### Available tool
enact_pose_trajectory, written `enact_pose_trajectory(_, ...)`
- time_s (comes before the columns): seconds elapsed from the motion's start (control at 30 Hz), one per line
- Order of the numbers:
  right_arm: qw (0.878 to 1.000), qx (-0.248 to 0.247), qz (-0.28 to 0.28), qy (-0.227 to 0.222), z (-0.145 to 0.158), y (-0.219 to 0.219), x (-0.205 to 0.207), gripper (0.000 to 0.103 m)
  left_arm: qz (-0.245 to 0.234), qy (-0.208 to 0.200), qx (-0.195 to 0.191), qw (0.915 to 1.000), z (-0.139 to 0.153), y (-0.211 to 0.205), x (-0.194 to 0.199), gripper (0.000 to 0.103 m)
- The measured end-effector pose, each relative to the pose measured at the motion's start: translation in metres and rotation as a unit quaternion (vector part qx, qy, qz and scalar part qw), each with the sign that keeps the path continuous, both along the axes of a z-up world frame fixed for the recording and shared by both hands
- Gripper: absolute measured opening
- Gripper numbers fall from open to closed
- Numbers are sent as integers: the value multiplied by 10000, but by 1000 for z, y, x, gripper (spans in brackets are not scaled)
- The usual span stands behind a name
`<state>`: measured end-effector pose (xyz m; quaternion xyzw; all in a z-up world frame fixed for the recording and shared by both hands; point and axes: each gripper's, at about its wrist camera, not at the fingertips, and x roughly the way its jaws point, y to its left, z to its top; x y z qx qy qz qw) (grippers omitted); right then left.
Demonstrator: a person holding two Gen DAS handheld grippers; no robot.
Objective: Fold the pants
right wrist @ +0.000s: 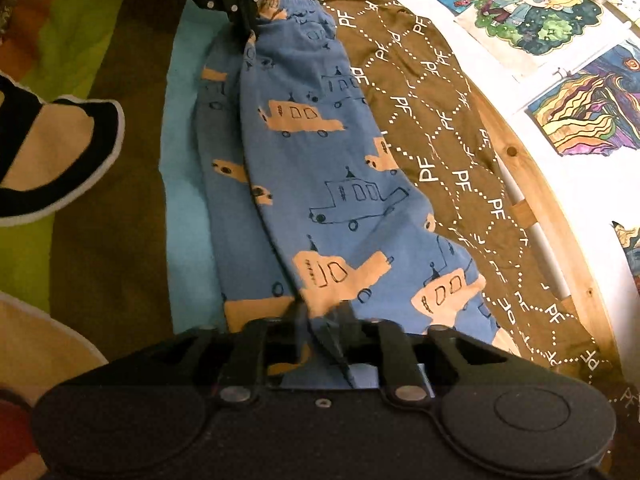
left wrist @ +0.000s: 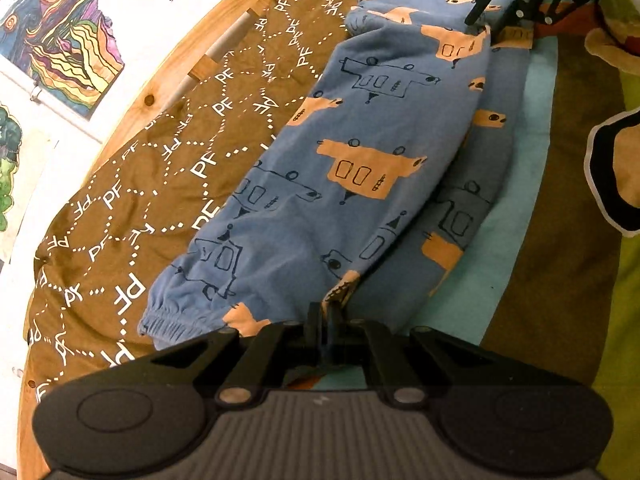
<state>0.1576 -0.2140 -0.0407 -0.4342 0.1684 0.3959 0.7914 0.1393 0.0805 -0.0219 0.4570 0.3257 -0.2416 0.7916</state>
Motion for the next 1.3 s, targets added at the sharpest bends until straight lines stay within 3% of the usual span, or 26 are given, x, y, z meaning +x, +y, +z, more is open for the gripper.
enact_pose_trajectory(0.07, 10000, 9, -24, 63, -1, 0, 3, 19, -14, -22, -5, 10000, 0, 0, 0, 2)
enact_pose_trajectory(0.17, 9999, 25, 15, 162, -1, 1, 4, 1, -26, -4, -30, 10000, 1, 1, -2, 2)
enact_pose_trajectory(0.6, 9985, -18, 390, 379, 18, -9, -14, 0, -213, 64, -21, 9998, 3, 9, -11, 2)
enact_pose_trajectory(0.83, 9977, -247, 360, 513, 3, -1, -9, 1, -203, 236, 25, 9995, -4, 8, -3, 3)
enact_pose_trajectory(0.9, 9980, -215, 288, 517, 0, 1, -5, 8, -102, 373, -186, 9991, -1, 8, 1, 13)
enact_pose_trajectory(0.93, 9980, -175, 245, 557, 1, 0, -4, 12, -61, 456, -355, 9983, 3, 9, 2, 28)
enact_pose_trajectory(0.97, 9979, -121, 186, 614, 5, -2, -1, 24, -20, 529, -530, 9972, 7, 9, 1, 42)
enact_pose_trajectory(1.0, 9978, -75, 129, 647, 9, -6, 0, 37, 16, 601, -719, 9956, 12, 9, 1, 48)
enact_pose_trajectory(1.1, 9969, 82, -172, 761, 23, -27, 6, 58, 236, 663, -1172, 9906, 25, 2, 2, 66)
enact_pose_trajectory(1.13, 9959, 124, -323, 834, 29, -36, 7, 60, 319, 703, -1370, 9875, 31, -4, 4, 76)
enact_pose_trajectory(1.17, 9943, 149, -516, 917, 36, -45, 10, 70, 346, 725, -1541, 9848, 36, -11, 7, 87)
enact_pose_trajectory(1.2, 9921, 162, -735, 1008, 43, -56, 13, 82, 325, 735, -1687, 9824, 41, -20, 9, 92)
enact_pose_trajectory(1.23, 9894, 189, -955, 1079, 51, -67, 15, 87, 257, 746, -1842, 9797, 47, -32, 11, 99)
enact_pose_trajectory(1.3, 9832, 265, -1375, 1169, 63, -85, 16, 102, 73, 857, -2003, 9760, 54, -60, 18, 103)
